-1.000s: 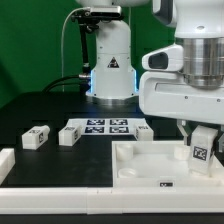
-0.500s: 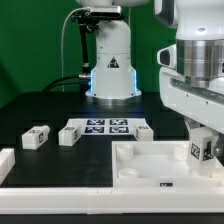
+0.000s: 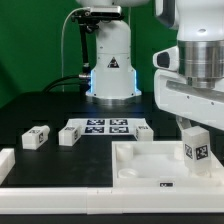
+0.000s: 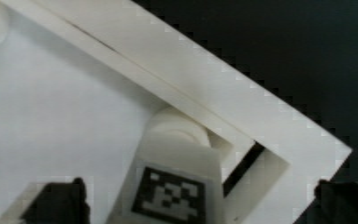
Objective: Assemble one leg
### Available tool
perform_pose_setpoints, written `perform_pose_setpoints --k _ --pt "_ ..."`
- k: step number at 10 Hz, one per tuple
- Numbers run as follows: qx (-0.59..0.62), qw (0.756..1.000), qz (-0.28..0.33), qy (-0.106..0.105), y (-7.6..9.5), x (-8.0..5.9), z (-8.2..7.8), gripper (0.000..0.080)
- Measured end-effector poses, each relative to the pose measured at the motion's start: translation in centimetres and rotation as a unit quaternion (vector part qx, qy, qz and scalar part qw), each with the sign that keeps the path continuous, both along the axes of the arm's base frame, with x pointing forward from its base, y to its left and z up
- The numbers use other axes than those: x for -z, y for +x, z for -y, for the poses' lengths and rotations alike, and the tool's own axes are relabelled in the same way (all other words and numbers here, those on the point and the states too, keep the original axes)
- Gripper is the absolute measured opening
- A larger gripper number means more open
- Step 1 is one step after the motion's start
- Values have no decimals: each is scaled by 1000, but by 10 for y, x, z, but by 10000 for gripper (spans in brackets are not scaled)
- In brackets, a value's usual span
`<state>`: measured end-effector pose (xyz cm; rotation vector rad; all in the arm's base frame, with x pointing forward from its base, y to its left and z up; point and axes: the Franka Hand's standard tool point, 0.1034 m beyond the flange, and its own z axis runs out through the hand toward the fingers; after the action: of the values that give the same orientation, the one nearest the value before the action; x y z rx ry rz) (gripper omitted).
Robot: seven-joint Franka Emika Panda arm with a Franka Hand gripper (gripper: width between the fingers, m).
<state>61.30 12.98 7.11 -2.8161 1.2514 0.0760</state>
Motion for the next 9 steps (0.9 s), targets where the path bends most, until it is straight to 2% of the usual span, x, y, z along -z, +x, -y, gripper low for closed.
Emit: perform_pose_setpoints --k 3,8,9 --pt "-159 987 12 3 1 0 3 649" --pt "-407 913 29 4 2 0 11 649" --pt "-413 910 29 4 2 0 10 649"
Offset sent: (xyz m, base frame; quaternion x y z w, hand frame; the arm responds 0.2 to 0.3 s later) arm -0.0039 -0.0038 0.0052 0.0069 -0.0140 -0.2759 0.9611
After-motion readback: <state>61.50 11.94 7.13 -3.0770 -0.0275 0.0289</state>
